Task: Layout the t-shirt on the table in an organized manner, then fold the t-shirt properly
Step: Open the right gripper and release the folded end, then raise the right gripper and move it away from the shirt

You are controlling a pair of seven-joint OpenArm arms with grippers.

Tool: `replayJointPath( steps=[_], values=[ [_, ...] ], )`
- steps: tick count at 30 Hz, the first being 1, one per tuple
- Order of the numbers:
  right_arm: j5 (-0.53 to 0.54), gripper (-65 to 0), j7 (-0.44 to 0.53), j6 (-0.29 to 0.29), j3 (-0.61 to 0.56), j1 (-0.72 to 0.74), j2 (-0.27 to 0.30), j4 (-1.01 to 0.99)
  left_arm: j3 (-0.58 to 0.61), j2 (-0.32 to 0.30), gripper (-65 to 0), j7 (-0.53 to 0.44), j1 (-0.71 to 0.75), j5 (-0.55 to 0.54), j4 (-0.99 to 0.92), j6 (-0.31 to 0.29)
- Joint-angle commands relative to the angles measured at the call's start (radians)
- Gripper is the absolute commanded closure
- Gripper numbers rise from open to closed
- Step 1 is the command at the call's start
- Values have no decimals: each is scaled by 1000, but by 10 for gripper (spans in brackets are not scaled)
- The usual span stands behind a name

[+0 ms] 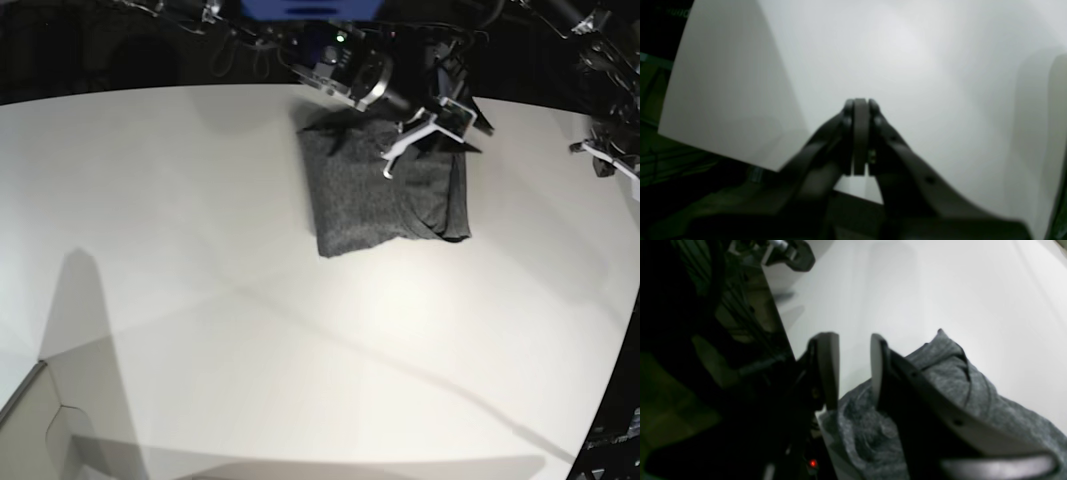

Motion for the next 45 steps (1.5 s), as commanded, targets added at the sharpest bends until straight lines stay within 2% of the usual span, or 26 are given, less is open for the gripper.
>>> replayJointPath(
  steps=[1,6,13,17,22,26,32,36,40,45],
  values=[
    [-14,-130,15,-25,5,24,-48,-22,-7,-21,0,-17,-3,-13,18,2],
    [-14,0,17,-20,113,80,-113,-186,-9,-21,0,32,22,-13,19,2],
    [-13,0,17,-18,223,106,-117,-227,-10,-19,0,41,25,-13,19,2],
    [-13,0,17,-18,249,106,-119,-281,-10,-18,0,41,22,-13,19,2],
    [-13,0,17,-17,226,101,-122,-318,-10,-18,0,41,17,-13,19,2],
    [-13,0,17,-17,142,109,-128,-330,-10,-18,0,43,15,-13,19,2],
    [-18,0,19,-17,27,136,-173,-398,-10,-18,0,43,15,-13,19,2],
    [-18,0,20,-17,-56,158,-176,-401,-10,-18,0,43,18,-13,19,2],
    [-16,0,20,-17,-73,172,-156,-323,-10,-18,0,43,20,-13,19,2],
    [-14,0,17,-23,1,159,-93,-187,-10,-18,0,43,17,-13,18,2]
  ],
)
